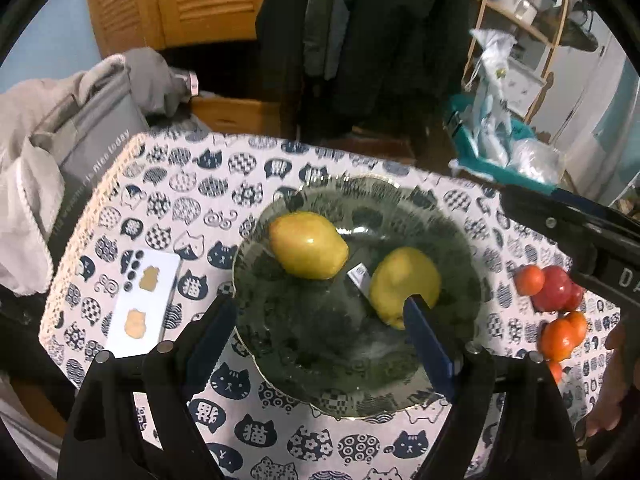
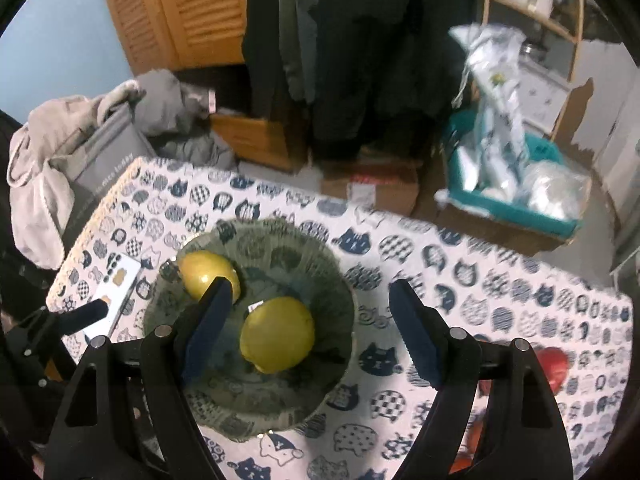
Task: Organize fruits
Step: 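Lift both tools up and away from the glass bowl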
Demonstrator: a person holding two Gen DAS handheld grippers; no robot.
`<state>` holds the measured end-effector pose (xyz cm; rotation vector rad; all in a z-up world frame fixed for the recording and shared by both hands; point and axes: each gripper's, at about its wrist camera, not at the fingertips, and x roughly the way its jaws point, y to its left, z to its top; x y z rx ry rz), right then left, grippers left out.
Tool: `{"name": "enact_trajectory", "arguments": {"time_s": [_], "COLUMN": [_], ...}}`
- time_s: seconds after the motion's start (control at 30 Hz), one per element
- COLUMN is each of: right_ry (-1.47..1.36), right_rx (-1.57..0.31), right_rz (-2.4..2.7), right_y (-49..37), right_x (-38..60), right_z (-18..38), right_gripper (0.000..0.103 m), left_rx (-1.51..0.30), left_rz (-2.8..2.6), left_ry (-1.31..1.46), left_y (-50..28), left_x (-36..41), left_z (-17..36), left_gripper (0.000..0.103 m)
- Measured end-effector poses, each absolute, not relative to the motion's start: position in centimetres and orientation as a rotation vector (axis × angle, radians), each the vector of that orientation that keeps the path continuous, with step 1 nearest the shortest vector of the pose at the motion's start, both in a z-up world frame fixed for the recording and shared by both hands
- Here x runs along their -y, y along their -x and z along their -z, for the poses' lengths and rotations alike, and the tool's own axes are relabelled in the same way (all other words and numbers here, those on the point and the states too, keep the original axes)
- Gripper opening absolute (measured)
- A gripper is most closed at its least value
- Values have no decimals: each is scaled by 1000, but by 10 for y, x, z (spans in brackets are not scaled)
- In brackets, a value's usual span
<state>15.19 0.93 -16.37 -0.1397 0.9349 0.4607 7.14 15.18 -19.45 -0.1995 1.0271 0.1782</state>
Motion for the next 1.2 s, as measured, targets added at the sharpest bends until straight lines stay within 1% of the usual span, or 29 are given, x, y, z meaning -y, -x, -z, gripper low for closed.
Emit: {"name": "enact_trajectory", "arguments": {"time_s": [0.23,0.3,0.4,0.5,0.67,0.8,0.93,1.2], "right_ry": [133,124,112,104,111,102,113,102], "right_rx": [-818,-787,-747,-714,-647,-576,-509,-432], "right_rz": [-437,-431,-427,-424,-403,-378,-348,-315], "right_y": [-127,-119,-110,-99,-83,-69,-54,-29], "right_x": [15,23,33,45,64,83,100,137], "right_z": [114,101,84,67,48,32,19,-1], "right_gripper": [82,85,86,86,87,88,88,89], "left_rx": [-944,-917,-875,-840,-773,-700,-641,-598], "left_rz": [-162,-157,-146,-137,-129,-148,-149,-110], "left_ry": [200,193,184,169,134,101,83,75], "left_y": [-58,-54,-47,-42,-31,-20,-12,-9], "left_x": [-146,-142,-135,-128,-115,-104,-95,-71], "left_z": [155,144,127,112,87,65,45,28], "left_gripper": [87,87,90,91,92,102,102,103]}}
